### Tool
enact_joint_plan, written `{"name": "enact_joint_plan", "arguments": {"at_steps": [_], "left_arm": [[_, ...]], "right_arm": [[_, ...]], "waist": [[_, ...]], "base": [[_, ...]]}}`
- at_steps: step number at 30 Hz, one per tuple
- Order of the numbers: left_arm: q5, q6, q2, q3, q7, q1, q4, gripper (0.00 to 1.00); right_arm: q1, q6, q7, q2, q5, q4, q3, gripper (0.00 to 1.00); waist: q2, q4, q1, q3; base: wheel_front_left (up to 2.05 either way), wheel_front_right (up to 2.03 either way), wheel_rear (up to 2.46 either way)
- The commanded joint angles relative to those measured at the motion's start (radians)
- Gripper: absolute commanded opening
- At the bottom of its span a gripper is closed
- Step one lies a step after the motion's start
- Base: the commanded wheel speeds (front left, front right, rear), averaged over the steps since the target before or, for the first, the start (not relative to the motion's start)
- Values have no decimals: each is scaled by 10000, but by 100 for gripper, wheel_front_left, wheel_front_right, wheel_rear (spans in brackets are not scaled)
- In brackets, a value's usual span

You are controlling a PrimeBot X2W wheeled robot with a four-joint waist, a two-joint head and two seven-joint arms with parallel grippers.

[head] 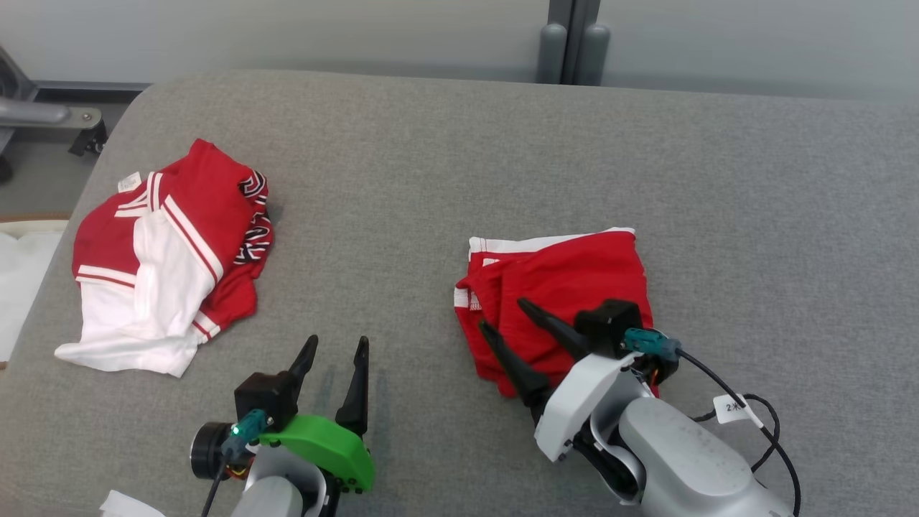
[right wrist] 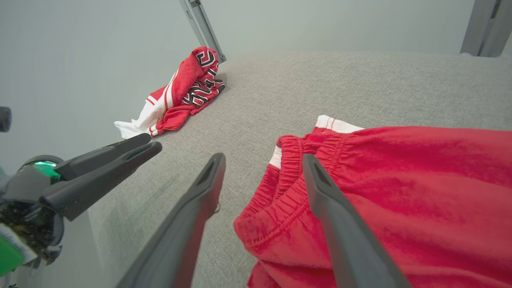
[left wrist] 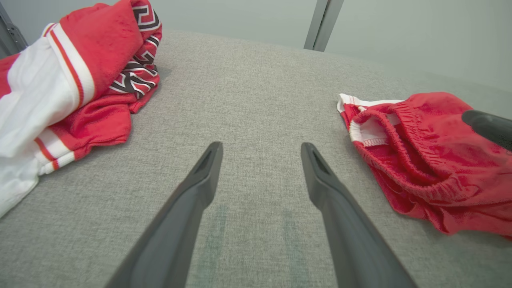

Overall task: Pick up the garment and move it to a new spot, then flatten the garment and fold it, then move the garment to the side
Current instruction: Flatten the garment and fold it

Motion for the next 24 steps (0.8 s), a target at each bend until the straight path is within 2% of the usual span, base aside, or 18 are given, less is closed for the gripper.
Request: {"name": "enact_joint_plan", "arguments": {"at_steps": [1, 6, 13, 17, 24], "left_arm": [[156, 35, 32, 58, -6, 152, -8, 100], [495, 22, 34, 311, -6, 322, -224, 100], [1328, 5, 35, 748, -6, 662, -861, 100], [1827, 14, 37, 1008, -5, 918, -1288, 100], [2394, -18, 47, 1527, -6, 1720, -1949, 100]], "right_arm": [[-73, -11, -136, -65, 89, 113, -38, 100], [-166, -11, -329, -62, -722, 439, -821, 100], [919, -11, -344, -52, -2963, -794, -3816, 100], [1724, -11, -346, -44, -3848, -1515, -5188, 100], [2903, -11, -348, -48, -4542, -2122, -6334, 100]], "waist": [[0, -77, 0, -82], [0, -370, 0, -266], [0, -831, 0, -509], [0, -1038, 0, -660], [0, -1314, 0, -1033]], "base": [[0, 0, 0], [0, 0, 0], [0, 0, 0], [0, 0, 0], [0, 0, 0]]}}
